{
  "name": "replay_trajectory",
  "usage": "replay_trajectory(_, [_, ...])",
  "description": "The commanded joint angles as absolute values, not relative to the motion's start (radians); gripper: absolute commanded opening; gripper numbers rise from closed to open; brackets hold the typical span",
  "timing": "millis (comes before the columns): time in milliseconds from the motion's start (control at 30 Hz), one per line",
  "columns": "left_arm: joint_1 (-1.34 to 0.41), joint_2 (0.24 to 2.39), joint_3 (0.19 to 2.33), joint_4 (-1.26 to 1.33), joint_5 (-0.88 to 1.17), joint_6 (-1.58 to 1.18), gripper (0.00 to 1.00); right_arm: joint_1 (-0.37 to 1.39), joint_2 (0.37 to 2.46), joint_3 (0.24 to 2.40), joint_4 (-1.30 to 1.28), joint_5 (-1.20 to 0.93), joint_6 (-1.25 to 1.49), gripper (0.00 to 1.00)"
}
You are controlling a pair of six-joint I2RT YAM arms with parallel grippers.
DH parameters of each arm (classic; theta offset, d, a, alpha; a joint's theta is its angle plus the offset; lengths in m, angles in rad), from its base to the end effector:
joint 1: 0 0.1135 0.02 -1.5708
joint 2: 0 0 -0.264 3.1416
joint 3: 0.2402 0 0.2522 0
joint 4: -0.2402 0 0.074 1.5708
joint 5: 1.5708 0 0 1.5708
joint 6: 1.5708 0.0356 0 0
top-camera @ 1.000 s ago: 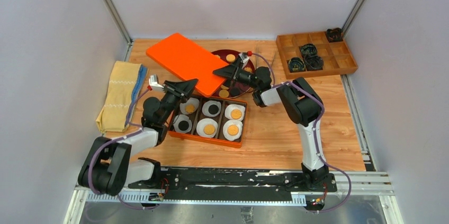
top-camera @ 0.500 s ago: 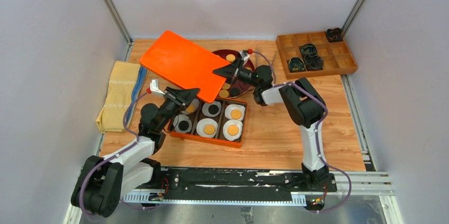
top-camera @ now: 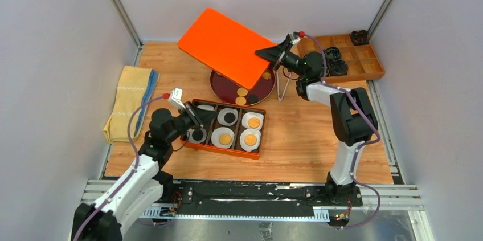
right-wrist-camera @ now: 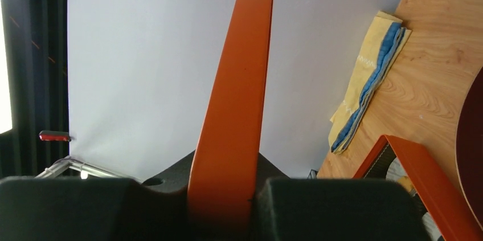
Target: Pack the cookies
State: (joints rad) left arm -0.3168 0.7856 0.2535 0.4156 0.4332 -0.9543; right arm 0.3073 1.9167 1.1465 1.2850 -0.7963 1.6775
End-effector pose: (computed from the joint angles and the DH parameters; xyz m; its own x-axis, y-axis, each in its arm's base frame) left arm 0.1668 -0.0704 0.2153 -0.6178 -0.5768 -0.5345 0.3024 0.4531 -0.8386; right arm 0.3861 0.1492 0.2831 -0.8499 0.4598 -0.2572 -0.3809 -0.1990 0.9029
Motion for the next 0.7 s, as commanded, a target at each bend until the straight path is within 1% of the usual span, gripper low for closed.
replay_trajectory(0, [-0.319,0.621,0.518,-0.095,0.276,-0.67,0.0,0.291,1.838,1.101,1.161,-0.917,1.593,0.0])
replay_trajectory(67, [-0.319,0.6,0.673,-0.281,0.142,-0.584,0.0,0.291,1.8,1.045,1.103,-0.969,1.549,0.0])
replay_trajectory(133, [-0.319,0.621,0.81,-0.404,0.016,-0.524,0.0,0.295,1.751,0.987,1.022,-1.01,1.485,0.0])
replay_trajectory(233, [-0.319,0.735,0.95,-0.515,-0.098,-0.461,0.0,0.31,1.665,0.953,0.728,-1.1,1.278,0.0])
replay_trajectory(300, [-0.319,0.813,0.974,-0.535,-0.132,-0.454,0.0,0.32,1.602,0.95,0.48,-1.118,1.113,0.0])
replay_trajectory(367, [-0.319,0.851,0.918,-0.462,-0.119,-0.473,0.0,0.332,1.543,0.964,0.267,-1.114,0.944,0.0])
replay_trajectory(433, [-0.319,0.853,0.855,-0.383,-0.109,-0.503,0.0,0.34,1.522,0.978,0.117,-1.103,0.849,0.0])
replay_trajectory(500, [-0.319,0.859,0.81,-0.335,-0.103,-0.515,0.0,0.347,1.518,0.963,0.098,-1.099,0.837,0.0])
replay_trajectory(567, [-0.318,0.869,0.79,-0.331,-0.117,-0.511,0.0,0.358,1.529,0.932,0.142,-1.089,0.869,0.0])
replay_trajectory(600, [-0.319,0.874,0.788,-0.337,-0.123,-0.504,0.0,0.365,1.542,0.912,0.206,-1.093,0.912,0.0])
replay_trajectory(667, [-0.319,0.875,0.782,-0.348,-0.13,-0.493,0.0,0.384,1.568,0.853,0.415,-1.097,1.049,0.0])
